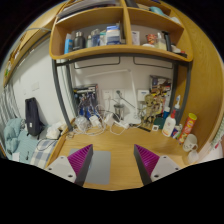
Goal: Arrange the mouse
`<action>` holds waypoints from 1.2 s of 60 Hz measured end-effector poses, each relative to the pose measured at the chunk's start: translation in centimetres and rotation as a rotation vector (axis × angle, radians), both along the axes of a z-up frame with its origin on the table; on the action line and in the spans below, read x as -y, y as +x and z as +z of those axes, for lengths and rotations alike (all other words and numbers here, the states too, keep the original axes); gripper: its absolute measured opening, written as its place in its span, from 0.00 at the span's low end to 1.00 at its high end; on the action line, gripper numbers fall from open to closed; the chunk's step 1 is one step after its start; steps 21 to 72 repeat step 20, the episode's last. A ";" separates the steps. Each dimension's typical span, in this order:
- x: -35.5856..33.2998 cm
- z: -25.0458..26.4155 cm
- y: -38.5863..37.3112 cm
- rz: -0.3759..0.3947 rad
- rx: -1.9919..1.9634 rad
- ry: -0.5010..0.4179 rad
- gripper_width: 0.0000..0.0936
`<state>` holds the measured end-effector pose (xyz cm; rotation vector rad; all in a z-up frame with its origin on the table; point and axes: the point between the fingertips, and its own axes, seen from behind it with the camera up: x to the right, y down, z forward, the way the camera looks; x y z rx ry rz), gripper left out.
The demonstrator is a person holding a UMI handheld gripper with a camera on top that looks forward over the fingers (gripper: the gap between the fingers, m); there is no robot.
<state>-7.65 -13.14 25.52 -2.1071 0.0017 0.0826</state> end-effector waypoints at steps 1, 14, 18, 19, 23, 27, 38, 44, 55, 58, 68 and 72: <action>0.3 0.2 0.5 -0.001 0.000 0.002 0.86; 2.7 2.0 6.5 -0.020 0.024 0.037 0.86; 3.3 1.9 7.5 -0.016 0.021 0.030 0.87; 3.5 1.9 7.7 -0.015 0.018 0.026 0.87; 3.6 1.8 7.8 -0.014 0.014 0.024 0.87; 3.6 1.8 7.8 -0.014 0.014 0.024 0.87; 3.6 1.8 7.8 -0.014 0.014 0.024 0.87; 3.6 1.8 7.8 -0.014 0.014 0.024 0.87; 3.6 1.8 7.8 -0.014 0.014 0.024 0.87; 3.6 1.8 7.8 -0.014 0.014 0.024 0.87; 3.6 1.8 7.8 -0.014 0.014 0.024 0.87; 3.6 1.8 7.8 -0.014 0.014 0.024 0.87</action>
